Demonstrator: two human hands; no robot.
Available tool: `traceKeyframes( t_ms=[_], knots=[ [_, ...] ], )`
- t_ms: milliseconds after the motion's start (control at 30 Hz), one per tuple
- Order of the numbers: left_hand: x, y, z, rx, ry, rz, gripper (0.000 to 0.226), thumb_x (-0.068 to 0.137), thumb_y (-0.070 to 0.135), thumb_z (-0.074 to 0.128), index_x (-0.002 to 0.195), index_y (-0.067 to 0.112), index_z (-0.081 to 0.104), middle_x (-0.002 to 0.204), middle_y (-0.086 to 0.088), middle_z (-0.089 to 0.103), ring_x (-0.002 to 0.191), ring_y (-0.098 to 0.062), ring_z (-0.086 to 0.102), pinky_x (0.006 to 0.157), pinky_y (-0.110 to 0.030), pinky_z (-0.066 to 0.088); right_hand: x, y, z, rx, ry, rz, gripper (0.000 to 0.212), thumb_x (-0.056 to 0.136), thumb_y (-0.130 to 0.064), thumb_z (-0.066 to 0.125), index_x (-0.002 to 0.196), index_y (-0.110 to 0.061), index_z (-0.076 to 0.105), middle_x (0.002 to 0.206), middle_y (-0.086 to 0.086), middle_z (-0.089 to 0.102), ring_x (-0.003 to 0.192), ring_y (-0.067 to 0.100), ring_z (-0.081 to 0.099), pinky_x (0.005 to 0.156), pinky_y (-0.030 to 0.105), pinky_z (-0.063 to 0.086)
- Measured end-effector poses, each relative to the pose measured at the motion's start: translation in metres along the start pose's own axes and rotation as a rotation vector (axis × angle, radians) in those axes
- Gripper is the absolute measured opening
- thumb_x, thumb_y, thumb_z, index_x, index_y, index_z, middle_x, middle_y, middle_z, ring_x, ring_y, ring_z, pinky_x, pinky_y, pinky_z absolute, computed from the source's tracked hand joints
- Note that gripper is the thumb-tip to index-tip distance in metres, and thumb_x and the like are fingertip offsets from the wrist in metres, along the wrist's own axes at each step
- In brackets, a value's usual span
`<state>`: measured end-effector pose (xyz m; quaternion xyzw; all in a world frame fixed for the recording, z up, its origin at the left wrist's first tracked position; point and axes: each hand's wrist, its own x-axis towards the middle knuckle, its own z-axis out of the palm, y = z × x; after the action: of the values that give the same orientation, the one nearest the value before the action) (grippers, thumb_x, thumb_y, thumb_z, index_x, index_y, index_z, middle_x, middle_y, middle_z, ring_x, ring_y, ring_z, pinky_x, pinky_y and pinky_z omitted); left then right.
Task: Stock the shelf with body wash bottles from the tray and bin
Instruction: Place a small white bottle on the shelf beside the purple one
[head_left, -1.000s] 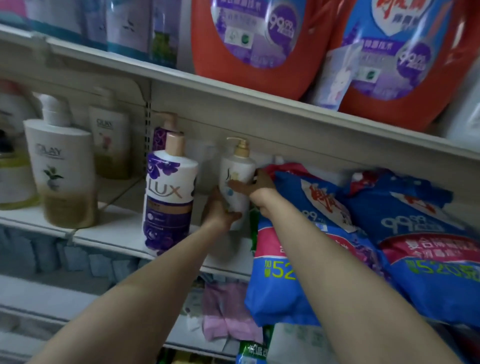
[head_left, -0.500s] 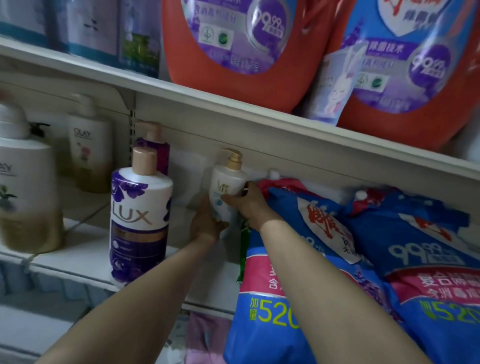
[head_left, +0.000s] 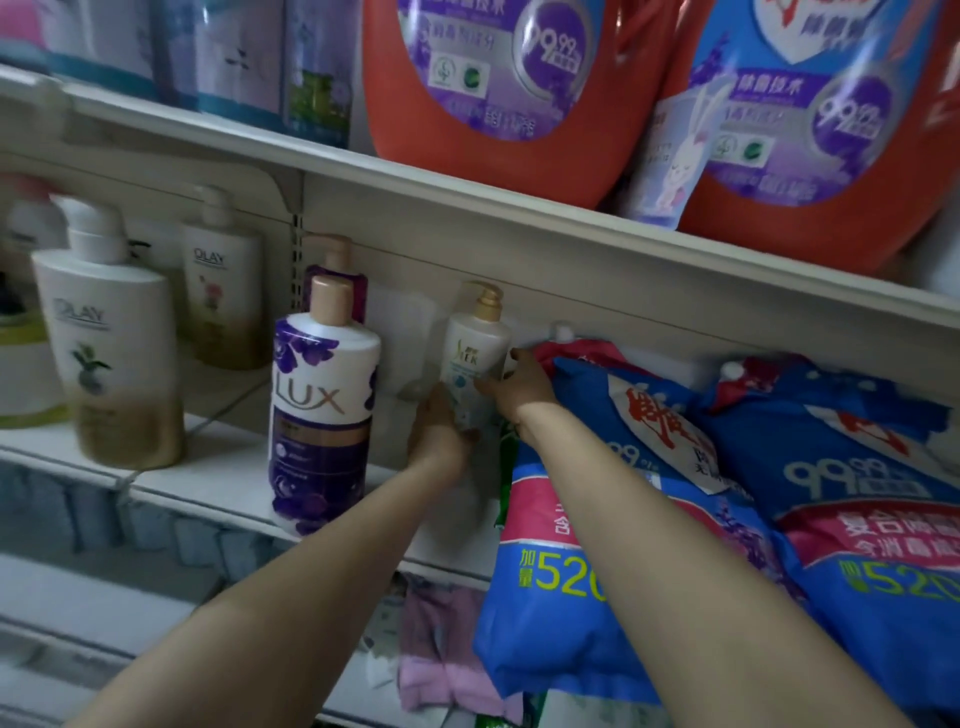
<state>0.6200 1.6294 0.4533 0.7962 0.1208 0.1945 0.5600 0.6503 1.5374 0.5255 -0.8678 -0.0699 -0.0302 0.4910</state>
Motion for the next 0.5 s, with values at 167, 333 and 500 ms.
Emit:
traceKeyframes(
  t_ms=[167,333,500],
  knots=[
    [-0.046,0.02,-0.034,0.078,-0.166,0.163,0.064,0.089,0.017,0.066,0.145,0.014,0.035,0.136,-0.008,0.053,0.124,-0.026,0.052,0.1,-0.037,0.046,-0.045,-0.021,-0.01,-0.122,0.057,-0.05,0.046,0.094,-0.016,0.063,0.138,-0.017,0.048,0.135,0.009,0.058,0.119,0.03,0.058,0.095,0.035,0.052],
    [-0.096,0.029,-0.098,0.118,-0.24,0.322,0.05,0.091,0.022,0.066,0.137,0.013,0.049,0.124,-0.007,0.063,0.108,-0.021,0.063,0.092,-0.034,0.051,-0.106,-0.052,-0.005,-0.243,0.134,-0.213,0.03,0.097,-0.014,0.057,0.127,-0.016,0.058,0.122,0.007,0.065,0.113,0.025,0.061,0.092,0.03,0.049],
    [-0.138,0.024,-0.18,0.159,-0.206,0.424,0.028,0.089,0.023,0.067,0.118,0.022,0.064,0.108,0.004,0.07,0.096,-0.01,0.066,0.088,-0.033,0.054,-0.17,-0.087,0.028,-0.306,0.187,-0.416,0.018,0.095,-0.014,0.06,0.113,-0.017,0.062,0.104,-0.001,0.065,0.092,0.018,0.061,0.077,0.025,0.044]
  ],
)
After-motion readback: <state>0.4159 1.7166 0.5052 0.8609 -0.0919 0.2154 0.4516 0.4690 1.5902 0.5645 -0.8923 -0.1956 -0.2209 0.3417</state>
